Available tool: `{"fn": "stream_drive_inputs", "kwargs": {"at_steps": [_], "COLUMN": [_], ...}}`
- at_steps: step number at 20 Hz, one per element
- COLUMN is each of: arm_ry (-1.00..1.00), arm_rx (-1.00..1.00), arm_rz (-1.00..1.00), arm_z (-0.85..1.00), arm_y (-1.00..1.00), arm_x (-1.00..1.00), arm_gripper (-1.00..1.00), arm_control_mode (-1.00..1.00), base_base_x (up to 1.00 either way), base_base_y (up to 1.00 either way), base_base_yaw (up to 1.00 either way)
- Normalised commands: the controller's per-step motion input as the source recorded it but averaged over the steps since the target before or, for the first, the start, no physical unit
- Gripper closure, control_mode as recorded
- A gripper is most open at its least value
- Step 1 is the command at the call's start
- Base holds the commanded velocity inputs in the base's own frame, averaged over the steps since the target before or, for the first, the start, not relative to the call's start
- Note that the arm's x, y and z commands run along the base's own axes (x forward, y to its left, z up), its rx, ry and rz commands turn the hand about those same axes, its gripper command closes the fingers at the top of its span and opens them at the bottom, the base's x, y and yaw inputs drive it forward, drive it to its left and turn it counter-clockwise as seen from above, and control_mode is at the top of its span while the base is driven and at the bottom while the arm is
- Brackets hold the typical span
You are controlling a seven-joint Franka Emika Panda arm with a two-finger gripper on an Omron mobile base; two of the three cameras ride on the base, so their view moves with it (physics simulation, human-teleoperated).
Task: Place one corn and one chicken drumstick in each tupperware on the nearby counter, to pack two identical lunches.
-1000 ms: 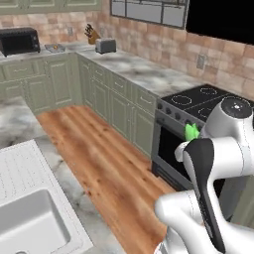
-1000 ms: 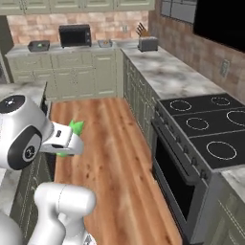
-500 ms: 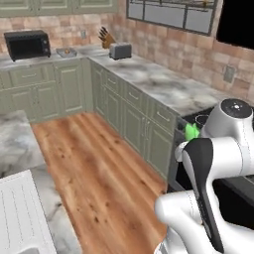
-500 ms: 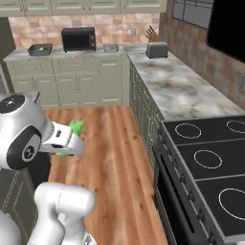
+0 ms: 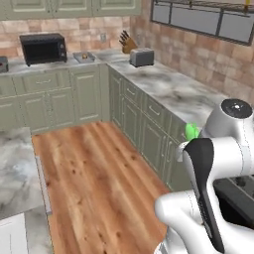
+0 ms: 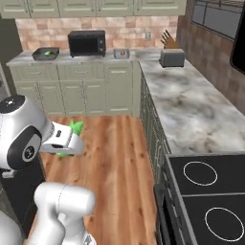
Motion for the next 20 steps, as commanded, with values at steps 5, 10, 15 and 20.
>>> {"fn": "stream_drive_inputs", "kwargs": {"at_steps": [5,10,15,20], "arm_ry": [0.00,0.00,0.00,0.00], "arm_rx": [0.00,0.00,0.00,0.00], "arm_rz": [0.00,0.00,0.00,0.00], "arm_z": [0.00,0.00,0.00,0.00], "arm_y": [0.00,0.00,0.00,0.00], "arm_x": [0.00,0.00,0.00,0.00], "arm_gripper": [1.00,1.00,1.00,1.00], "arm_control_mode": [1.00,1.00,1.00,1.00], "base_base_x": [1.00,1.00,1.00,1.00], "base_base_y": [-0.19,-0.03,0.00,0.00], "base_base_yaw": [0.09,0.03,0.04,0.06]}}
